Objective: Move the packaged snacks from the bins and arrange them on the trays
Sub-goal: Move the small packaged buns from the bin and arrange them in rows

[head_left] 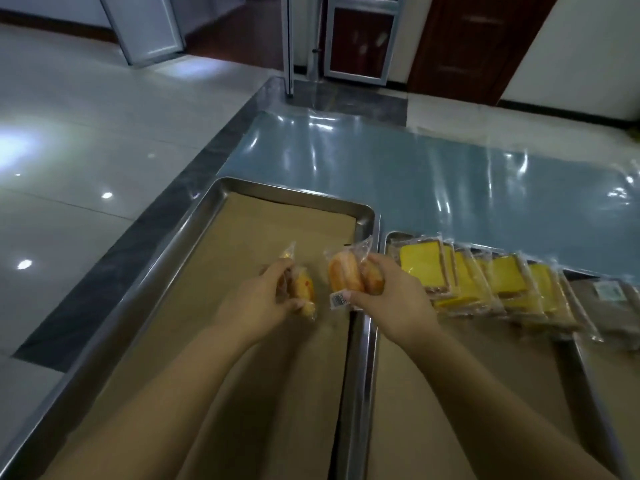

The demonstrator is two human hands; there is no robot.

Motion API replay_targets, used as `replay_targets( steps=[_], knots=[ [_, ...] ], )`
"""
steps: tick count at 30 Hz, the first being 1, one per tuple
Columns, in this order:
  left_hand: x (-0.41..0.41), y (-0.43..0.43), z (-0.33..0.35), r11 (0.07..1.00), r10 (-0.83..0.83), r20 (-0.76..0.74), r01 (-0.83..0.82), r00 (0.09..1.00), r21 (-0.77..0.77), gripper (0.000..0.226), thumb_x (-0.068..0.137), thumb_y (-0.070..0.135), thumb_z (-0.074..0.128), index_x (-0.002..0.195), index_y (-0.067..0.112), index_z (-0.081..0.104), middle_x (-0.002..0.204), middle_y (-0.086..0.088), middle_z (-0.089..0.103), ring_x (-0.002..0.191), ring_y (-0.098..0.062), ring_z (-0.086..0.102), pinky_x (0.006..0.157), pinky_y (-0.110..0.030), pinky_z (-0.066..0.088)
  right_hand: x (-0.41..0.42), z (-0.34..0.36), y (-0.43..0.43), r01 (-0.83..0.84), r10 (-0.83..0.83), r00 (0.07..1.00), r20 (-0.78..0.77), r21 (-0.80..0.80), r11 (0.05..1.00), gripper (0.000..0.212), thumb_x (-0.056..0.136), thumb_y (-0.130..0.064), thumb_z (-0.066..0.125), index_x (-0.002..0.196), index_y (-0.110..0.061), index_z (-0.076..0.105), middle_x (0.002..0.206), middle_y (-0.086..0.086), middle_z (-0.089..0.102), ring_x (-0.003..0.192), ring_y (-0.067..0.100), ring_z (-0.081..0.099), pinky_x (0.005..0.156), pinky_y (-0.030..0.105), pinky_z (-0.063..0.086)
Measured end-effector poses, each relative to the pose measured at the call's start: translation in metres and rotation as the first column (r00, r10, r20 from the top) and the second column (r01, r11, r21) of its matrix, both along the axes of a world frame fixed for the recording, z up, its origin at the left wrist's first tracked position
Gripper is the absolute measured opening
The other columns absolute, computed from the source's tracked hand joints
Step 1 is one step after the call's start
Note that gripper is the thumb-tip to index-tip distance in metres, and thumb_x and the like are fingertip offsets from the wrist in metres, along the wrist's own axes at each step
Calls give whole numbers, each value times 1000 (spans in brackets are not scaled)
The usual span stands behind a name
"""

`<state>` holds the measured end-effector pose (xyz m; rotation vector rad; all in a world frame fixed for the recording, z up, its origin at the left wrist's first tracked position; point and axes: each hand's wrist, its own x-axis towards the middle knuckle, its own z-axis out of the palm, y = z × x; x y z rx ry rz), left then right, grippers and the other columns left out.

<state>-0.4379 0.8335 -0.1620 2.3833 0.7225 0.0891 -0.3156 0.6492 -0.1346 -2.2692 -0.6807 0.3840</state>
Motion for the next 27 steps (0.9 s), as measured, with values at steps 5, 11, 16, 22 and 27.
replay_targets(
  steps=[5,11,16,22,27],
  knots=[
    [54,44,-13,996,-84,-16,85,996,26,67,80,45,65,136,41,30,129,5,52,108,-19,55,78,-33,46,38,-20,49,103,-103,995,-11,-9,995,60,76,-44,72,127,-33,43,87,-19,55,79,4,57,68,24,49],
    [116,74,-28,989,-151,9,151,988,9,66,78,48,66,134,42,30,135,5,45,114,-19,52,86,-38,48,72,-43,89,109,-109,993,-33,1,994,38,84,-38,64,118,-31,48,93,-14,59,83,3,57,70,24,50],
    [144,79,-43,986,-156,46,153,987,64,63,79,53,62,134,38,35,147,4,26,121,-22,45,87,-36,44,76,-59,96,78,-75,994,-83,23,997,72,88,-28,60,146,-32,16,133,-1,46,115,13,51,95,36,48],
    [120,62,-64,988,-102,112,88,988,124,59,80,62,52,131,38,35,146,3,11,115,-27,48,85,-32,44,64,-67,75,-4,37,983,182,-181,983,77,85,-14,60,143,-32,13,143,-2,16,132,22,25,102,36,40],
    [108,61,-70,953,-72,-29,78,997,292,59,81,70,34,124,33,46,133,-4,35,109,-26,49,84,-40,49,65,-68,75,82,-17,943,332,-183,980,77,81,-9,65,141,-30,21,132,4,26,111,18,41,80,29,51]
  ],
)
